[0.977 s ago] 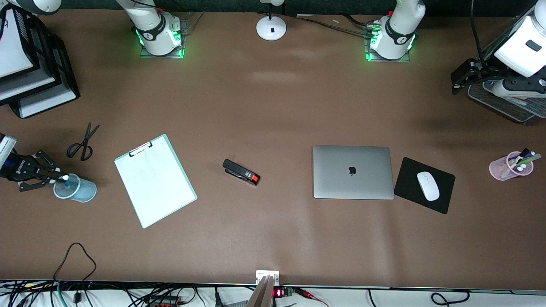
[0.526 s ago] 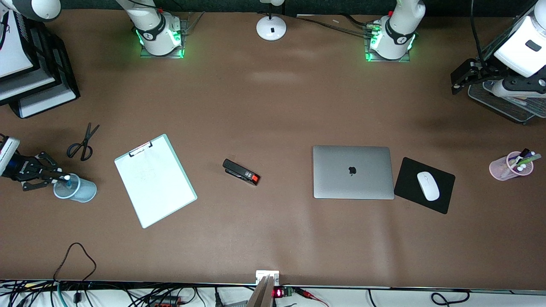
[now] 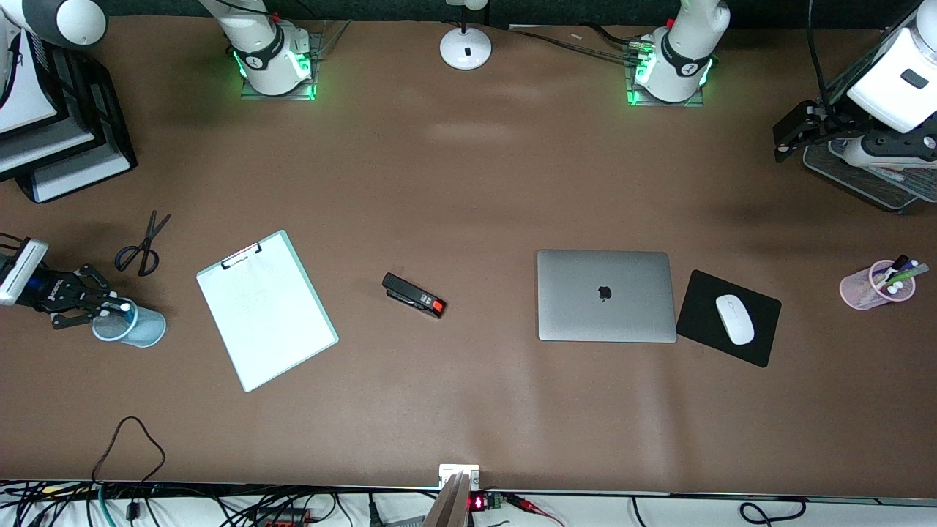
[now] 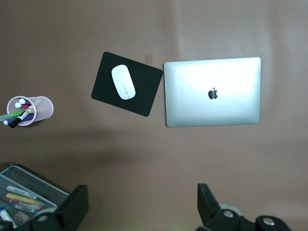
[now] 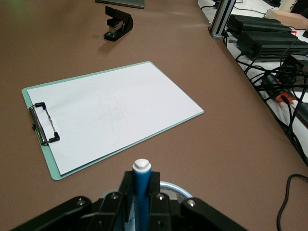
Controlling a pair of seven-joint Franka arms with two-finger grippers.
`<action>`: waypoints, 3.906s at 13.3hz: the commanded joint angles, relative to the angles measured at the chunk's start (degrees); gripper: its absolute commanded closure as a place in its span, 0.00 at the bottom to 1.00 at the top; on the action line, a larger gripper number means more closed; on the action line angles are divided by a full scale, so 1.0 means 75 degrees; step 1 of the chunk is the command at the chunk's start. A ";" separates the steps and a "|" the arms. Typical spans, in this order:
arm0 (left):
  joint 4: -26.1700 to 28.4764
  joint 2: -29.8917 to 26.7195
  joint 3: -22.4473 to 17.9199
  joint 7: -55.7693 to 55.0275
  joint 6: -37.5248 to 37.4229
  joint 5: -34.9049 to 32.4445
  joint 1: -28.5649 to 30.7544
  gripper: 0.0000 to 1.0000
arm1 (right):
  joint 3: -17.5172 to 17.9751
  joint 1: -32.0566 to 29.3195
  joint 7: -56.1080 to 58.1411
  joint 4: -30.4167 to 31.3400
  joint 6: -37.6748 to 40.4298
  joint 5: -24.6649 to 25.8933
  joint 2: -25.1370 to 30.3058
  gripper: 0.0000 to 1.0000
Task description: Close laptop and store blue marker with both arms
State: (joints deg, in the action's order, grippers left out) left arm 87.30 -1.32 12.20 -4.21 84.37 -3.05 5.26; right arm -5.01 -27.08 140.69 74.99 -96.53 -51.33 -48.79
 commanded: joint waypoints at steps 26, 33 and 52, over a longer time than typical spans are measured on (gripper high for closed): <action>0.0090 -0.0082 0.0002 0.0128 -0.0069 0.0183 0.0014 0.00 | 0.0048 0.2999 -1.0036 -0.2253 0.2102 0.2987 0.1794 0.00; 0.0090 -0.0082 0.0002 0.0128 -0.0058 0.0172 0.0002 0.00 | 0.0094 0.3914 -1.3467 -0.1096 0.1586 0.4008 0.2765 0.00; 0.0137 -0.0070 0.0026 0.0139 0.0024 0.0450 -0.0045 0.00 | 0.0059 0.3881 -1.8619 0.1075 0.1457 0.7161 0.5462 0.00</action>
State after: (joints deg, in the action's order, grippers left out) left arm 87.75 -1.14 12.50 -4.20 84.26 -2.44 4.94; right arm -4.83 2.53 2.40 80.09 -85.19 2.55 -9.81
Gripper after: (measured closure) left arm 0.000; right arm 0.000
